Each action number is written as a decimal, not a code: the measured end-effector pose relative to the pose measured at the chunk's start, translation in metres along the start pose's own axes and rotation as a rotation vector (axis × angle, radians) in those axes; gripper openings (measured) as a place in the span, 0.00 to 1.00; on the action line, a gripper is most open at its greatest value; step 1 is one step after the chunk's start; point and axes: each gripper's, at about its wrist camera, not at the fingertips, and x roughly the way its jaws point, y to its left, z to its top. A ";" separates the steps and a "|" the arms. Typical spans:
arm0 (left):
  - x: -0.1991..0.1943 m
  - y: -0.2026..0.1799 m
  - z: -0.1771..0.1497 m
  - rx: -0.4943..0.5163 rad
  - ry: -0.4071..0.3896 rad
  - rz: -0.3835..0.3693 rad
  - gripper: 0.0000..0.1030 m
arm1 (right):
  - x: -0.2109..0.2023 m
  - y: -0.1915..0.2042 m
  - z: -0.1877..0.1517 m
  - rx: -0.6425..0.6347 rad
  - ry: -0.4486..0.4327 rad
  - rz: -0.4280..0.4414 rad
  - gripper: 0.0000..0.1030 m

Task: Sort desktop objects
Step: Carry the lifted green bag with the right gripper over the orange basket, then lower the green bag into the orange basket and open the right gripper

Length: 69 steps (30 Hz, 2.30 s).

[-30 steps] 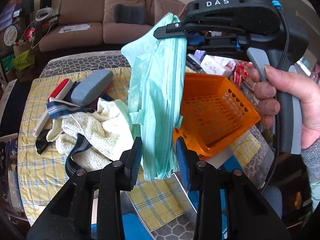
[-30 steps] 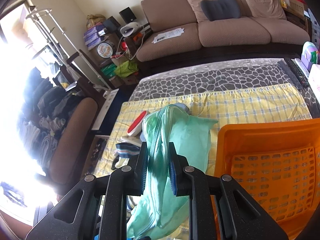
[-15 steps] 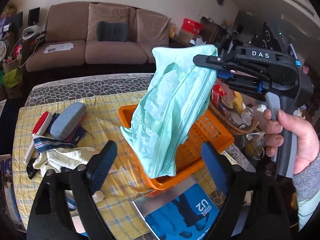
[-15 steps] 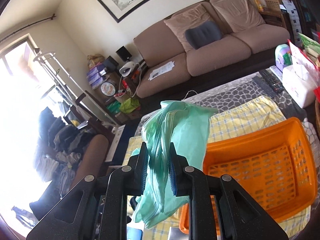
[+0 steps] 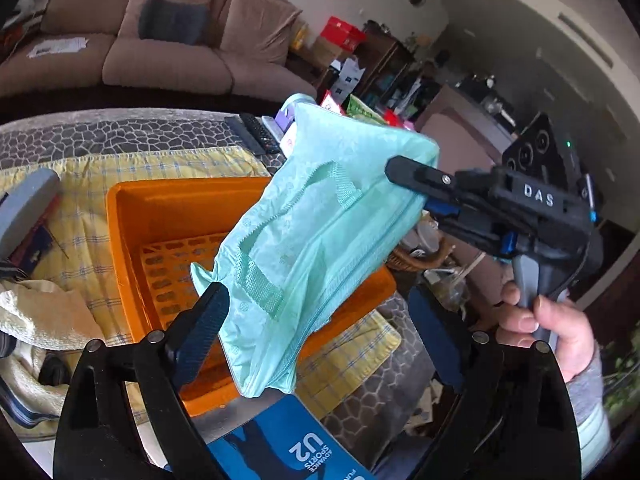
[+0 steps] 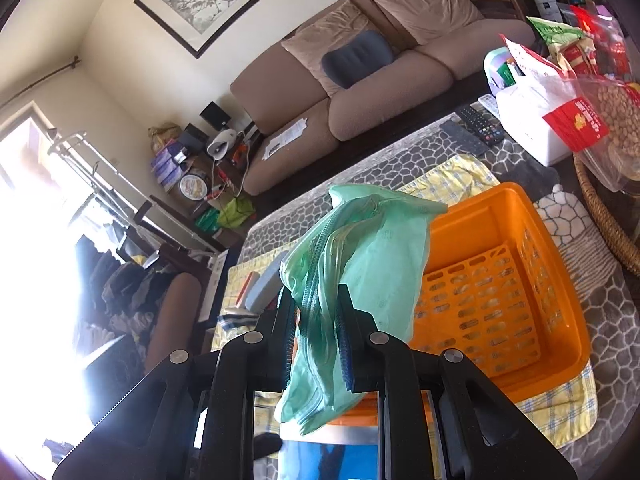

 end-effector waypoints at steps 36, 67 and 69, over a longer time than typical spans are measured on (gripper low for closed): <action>0.049 0.019 0.025 -0.015 0.129 -0.119 0.51 | -0.017 -0.010 0.012 -0.057 0.029 0.015 0.20; -0.011 0.003 0.111 -0.138 -0.062 -0.169 0.11 | -0.016 -0.076 -0.021 0.104 0.029 -0.074 0.65; -0.015 0.002 0.114 -0.143 -0.069 -0.168 0.11 | -0.011 -0.073 -0.027 0.111 0.038 -0.035 0.65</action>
